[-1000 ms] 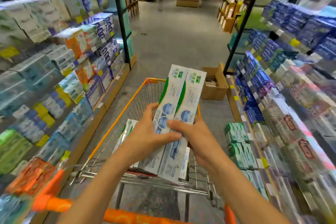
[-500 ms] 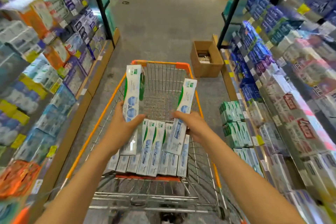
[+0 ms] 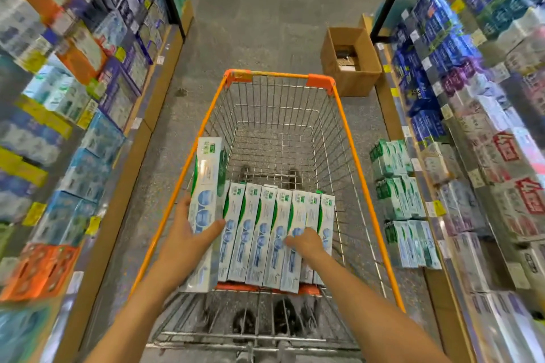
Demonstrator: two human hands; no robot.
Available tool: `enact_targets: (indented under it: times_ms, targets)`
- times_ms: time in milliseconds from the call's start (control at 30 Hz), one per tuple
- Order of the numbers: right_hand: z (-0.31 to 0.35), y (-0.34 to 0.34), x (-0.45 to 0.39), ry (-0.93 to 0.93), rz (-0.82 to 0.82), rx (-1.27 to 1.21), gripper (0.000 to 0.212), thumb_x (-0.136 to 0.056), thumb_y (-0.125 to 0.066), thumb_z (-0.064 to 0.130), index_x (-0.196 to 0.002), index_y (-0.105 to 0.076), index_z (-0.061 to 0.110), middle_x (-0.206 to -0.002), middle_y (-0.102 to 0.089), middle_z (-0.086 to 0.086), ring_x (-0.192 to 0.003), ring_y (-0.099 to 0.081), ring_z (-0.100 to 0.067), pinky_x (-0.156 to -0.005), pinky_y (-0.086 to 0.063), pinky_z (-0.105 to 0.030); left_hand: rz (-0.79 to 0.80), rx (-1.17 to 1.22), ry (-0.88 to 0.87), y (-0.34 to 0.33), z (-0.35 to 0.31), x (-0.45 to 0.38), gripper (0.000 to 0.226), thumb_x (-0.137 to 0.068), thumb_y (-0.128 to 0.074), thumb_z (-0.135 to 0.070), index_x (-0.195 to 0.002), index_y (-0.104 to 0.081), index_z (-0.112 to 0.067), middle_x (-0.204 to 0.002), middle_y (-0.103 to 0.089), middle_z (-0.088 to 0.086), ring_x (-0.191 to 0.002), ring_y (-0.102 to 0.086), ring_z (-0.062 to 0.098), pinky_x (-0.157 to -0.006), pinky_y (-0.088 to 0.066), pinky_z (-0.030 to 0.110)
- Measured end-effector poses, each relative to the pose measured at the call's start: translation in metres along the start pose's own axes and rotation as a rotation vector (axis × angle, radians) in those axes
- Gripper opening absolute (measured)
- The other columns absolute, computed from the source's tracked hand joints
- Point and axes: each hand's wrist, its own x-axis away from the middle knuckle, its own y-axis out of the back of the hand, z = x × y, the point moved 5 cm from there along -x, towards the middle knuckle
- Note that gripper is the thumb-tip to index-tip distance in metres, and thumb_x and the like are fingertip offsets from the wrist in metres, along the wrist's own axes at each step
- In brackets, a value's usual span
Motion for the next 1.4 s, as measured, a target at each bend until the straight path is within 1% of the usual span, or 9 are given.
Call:
enact_targets:
  times_ms: [133,300,467,600,767,933,1033,1167,1400]
  targets:
    - [-0.004,-0.001,-0.013,0.07,-0.024,0.108,0.051,-0.082,-0.071,0.039,-0.118,-0.052,0.009,-0.103,-0.055,-0.009,-0.108,-0.05,-0.021,-0.08,-0.043,-0.034,-0.001,-0.03,0.037,-0.004,0.012,-0.006,0.061,-0.087,-0.063,-0.021,-0.139,-0.032,-0.024,-0.124,-0.052,-0.007,-0.107,-0.056,0.012,-0.096,-0.044,0.037]
    - [0.012,0.014,0.002,0.137,-0.074,0.263,0.087,-0.083,-0.063,0.053,-0.144,-0.028,0.001,-0.131,-0.05,-0.016,-0.108,-0.054,-0.025,-0.085,-0.046,-0.034,0.075,-0.047,0.059,-0.026,0.011,-0.007,0.066,-0.083,-0.067,-0.027,-0.137,-0.03,-0.027,-0.127,-0.055,-0.002,-0.114,-0.056,0.022,-0.098,-0.045,0.047]
    - [0.084,0.044,0.105,0.399,0.064,-0.389,0.054,-0.089,-0.055,0.05,-0.128,-0.048,0.015,-0.1,-0.06,0.003,-0.085,-0.065,-0.018,-0.072,-0.056,-0.035,0.095,-0.068,-0.083,-0.057,-0.011,-0.004,0.071,-0.083,-0.07,-0.022,-0.137,-0.025,-0.035,-0.128,-0.049,-0.015,-0.114,-0.054,0.008,-0.095,-0.047,0.034]
    - [0.095,0.059,0.156,0.554,-0.058,-0.073,0.051,-0.081,-0.069,0.043,-0.12,-0.046,0.019,-0.103,-0.061,0.005,-0.09,-0.061,-0.012,-0.065,-0.046,-0.021,0.239,-0.038,-0.185,-0.104,-0.029,0.003,0.085,-0.076,-0.076,-0.01,-0.132,-0.023,-0.047,-0.134,-0.047,-0.012,-0.117,-0.052,0.001,-0.101,-0.046,0.033]
    - [0.072,0.096,0.135,0.504,-0.092,-0.2,0.039,-0.085,-0.068,0.026,-0.119,-0.053,0.013,-0.108,-0.066,-0.001,-0.093,-0.064,-0.016,-0.08,-0.054,-0.032,0.427,-0.297,-0.302,-0.139,-0.039,0.01,0.105,-0.079,-0.07,-0.04,-0.147,0.01,-0.037,-0.14,-0.007,-0.022,-0.13,-0.02,0.001,-0.102,-0.025,0.021]
    - [0.044,0.115,0.087,0.4,-0.116,-0.193,0.03,-0.089,-0.064,0.021,-0.115,-0.055,0.009,-0.102,-0.064,-0.004,-0.079,-0.059,-0.013,-0.058,-0.044,-0.016,0.228,-0.259,-0.269,-0.117,-0.046,-0.003,0.096,-0.068,-0.057,-0.058,-0.147,-0.007,-0.04,-0.146,-0.017,-0.008,-0.127,-0.035,0.014,-0.1,-0.04,0.037]
    - [0.029,0.101,0.048,0.302,-0.111,-0.105,0.032,-0.088,-0.066,0.02,-0.114,-0.055,0.006,-0.099,-0.062,-0.008,-0.078,-0.059,-0.017,-0.069,-0.052,-0.031,0.168,-0.258,-0.265,-0.099,-0.047,-0.011,0.091,-0.068,-0.055,-0.056,-0.146,-0.012,-0.039,-0.145,-0.024,-0.004,-0.12,-0.039,0.013,-0.099,-0.041,0.04]
    - [0.018,0.071,0.013,0.198,-0.064,0.006,0.056,-0.087,-0.066,0.025,-0.133,-0.042,0.001,-0.13,-0.053,-0.013,-0.117,-0.053,-0.03,-0.096,-0.044,-0.038,0.103,-0.254,-0.271,-0.076,-0.039,-0.02,0.075,-0.079,-0.06,-0.043,-0.138,-0.014,-0.046,-0.142,-0.029,-0.003,-0.116,-0.041,0.013,-0.098,-0.042,0.042]
    - [-0.005,0.036,-0.013,0.052,-0.05,0.208,0.083,-0.089,-0.063,0.036,-0.148,-0.017,0.001,-0.146,-0.038,-0.015,-0.128,-0.045,-0.028,-0.096,-0.042,-0.033,0.052,-0.214,-0.205,-0.044,-0.008,-0.018,0.067,-0.087,-0.061,-0.028,-0.136,-0.018,-0.046,-0.13,-0.031,-0.007,-0.112,-0.042,0.015,-0.096,-0.042,0.042]
